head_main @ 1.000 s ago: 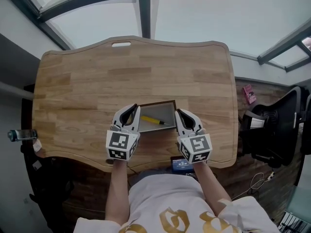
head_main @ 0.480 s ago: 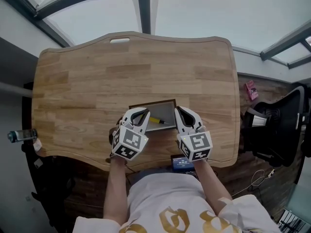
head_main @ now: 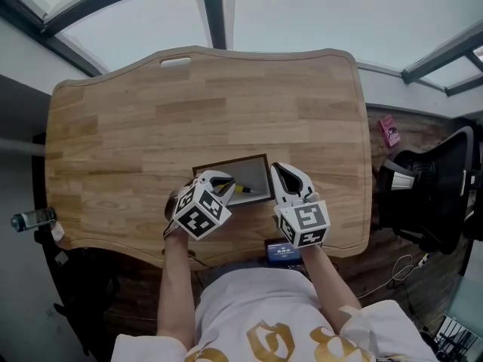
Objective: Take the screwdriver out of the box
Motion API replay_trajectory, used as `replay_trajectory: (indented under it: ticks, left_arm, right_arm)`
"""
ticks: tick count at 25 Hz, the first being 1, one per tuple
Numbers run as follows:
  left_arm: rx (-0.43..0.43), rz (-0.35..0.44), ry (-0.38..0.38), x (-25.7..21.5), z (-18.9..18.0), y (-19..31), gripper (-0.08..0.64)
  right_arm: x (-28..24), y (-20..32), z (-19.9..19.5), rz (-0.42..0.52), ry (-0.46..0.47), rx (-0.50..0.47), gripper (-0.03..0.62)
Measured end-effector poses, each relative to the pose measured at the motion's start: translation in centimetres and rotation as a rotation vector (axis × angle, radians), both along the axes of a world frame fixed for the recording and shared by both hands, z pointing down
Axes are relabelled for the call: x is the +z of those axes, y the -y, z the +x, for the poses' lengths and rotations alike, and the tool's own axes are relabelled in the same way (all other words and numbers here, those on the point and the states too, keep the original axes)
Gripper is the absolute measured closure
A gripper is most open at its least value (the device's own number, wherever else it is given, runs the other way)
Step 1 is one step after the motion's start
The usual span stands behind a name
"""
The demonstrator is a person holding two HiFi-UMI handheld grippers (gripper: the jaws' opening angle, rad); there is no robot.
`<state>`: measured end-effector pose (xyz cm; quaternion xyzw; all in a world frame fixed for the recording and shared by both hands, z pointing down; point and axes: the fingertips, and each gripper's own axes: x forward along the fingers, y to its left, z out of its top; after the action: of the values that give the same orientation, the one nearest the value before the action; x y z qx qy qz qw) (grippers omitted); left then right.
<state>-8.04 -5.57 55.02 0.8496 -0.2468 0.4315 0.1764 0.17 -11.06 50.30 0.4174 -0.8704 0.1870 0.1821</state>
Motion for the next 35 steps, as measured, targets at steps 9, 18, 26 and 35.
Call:
replay_trajectory:
  ticks: [9,18,26,35]
  left_arm:
    - [0.140,-0.130,0.048,1.8,0.8,-0.9,0.545]
    - [0.232,-0.186,0.102,2.9,1.5,-1.7,0.545]
    - [0.294,-0.258,0.147,4.5,2.2,-2.7,0.520]
    - [0.335,-0.299,0.193,6.1,2.8,-2.7,0.439]
  right_arm:
    - [0.9,1.0,0.5,-0.021,-0.001,0.026,0.560]
    - [1.8,1.7,0.8,-0.040,-0.010,0.037,0.560]
    - [2.4,2.3,1.4,-0.052,-0.008,0.041,0.560]
    - [4.0,2.2,2.7,-0.104,0.007,0.057,0.560]
